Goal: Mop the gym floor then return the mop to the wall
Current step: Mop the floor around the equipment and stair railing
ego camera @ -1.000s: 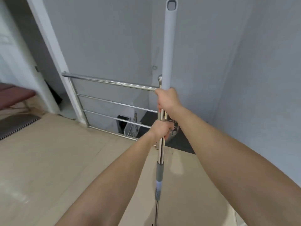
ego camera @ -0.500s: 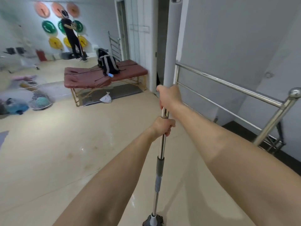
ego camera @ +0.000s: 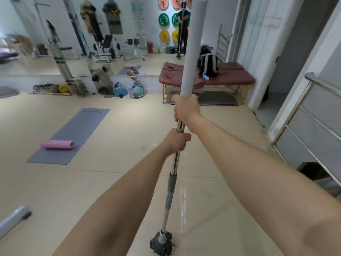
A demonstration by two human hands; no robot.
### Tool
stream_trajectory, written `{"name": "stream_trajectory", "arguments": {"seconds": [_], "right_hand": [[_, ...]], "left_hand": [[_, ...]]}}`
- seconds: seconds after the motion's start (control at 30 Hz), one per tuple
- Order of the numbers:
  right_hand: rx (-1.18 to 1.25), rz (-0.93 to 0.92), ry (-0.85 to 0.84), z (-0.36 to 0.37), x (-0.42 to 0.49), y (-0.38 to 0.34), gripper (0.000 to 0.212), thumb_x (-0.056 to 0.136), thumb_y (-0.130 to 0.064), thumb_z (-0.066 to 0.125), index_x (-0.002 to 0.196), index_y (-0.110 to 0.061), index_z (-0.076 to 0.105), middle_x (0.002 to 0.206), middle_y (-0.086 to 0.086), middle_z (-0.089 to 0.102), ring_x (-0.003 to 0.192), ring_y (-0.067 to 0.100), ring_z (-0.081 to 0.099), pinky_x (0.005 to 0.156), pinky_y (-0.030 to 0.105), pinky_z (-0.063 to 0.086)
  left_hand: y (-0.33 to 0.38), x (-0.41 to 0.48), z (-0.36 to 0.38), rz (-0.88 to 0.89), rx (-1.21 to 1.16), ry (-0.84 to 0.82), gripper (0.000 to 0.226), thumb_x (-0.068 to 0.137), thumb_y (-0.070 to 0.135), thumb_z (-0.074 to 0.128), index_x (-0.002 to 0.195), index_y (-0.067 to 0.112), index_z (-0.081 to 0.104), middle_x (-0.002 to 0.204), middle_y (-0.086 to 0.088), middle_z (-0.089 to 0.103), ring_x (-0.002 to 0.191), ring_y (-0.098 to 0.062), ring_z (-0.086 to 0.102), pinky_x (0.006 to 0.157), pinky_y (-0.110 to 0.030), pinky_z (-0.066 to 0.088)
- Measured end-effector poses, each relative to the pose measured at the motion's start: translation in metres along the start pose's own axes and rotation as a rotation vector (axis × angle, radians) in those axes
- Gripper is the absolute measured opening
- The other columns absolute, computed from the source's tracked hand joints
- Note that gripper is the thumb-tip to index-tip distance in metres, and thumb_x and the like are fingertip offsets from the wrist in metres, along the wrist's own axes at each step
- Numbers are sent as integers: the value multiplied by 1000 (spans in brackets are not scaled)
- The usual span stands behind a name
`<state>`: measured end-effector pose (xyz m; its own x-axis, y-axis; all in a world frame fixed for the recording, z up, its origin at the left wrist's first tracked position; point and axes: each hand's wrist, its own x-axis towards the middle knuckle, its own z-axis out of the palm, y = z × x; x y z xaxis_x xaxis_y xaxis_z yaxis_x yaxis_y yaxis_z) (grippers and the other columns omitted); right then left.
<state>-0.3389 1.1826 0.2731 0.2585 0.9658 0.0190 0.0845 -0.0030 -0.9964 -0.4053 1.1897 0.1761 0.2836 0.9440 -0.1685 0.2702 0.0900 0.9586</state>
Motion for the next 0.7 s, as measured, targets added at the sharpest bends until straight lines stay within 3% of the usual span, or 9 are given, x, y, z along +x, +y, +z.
{"name": "stream_trajectory", "arguments": {"seconds": [0.23, 0.43, 0.6, 0.7], "right_hand": [[6, -2, -205, 57, 33, -5, 13, 87, -15, 58, 80, -11, 48, 57, 4, 44, 45, 19, 40, 49, 28, 42], [-68, 35, -299, 107, 56, 18, 15, 87, -16, 59, 78, -12, 48, 59, 3, 45, 50, 20, 42, 54, 31, 44], [-136, 131, -325, 145, 77, 67, 16, 82, -19, 62, 76, -13, 49, 62, 4, 45, 57, 22, 42, 61, 35, 42], [-179, 197, -317, 162, 89, 100, 20, 82, -21, 64, 73, -15, 47, 62, 2, 45, 59, 22, 44, 60, 30, 40]], "left_hand": [[-10, 19, -51, -14, 6, 196, 11, 76, 5, 55, 78, 9, 44, 59, -6, 35, 47, -18, 35, 45, -26, 35], [-42, 38, -89, -55, -7, 241, 18, 84, 4, 53, 68, 8, 46, 57, -8, 41, 49, -19, 42, 45, -21, 43], [-88, 56, -111, -146, -24, 203, 16, 84, 13, 59, 76, 1, 63, 67, -10, 66, 60, -17, 63, 67, -24, 55], [-121, 71, -117, -192, -31, 240, 18, 81, 15, 58, 64, 12, 61, 60, 5, 65, 62, -12, 60, 67, -24, 47]]}}
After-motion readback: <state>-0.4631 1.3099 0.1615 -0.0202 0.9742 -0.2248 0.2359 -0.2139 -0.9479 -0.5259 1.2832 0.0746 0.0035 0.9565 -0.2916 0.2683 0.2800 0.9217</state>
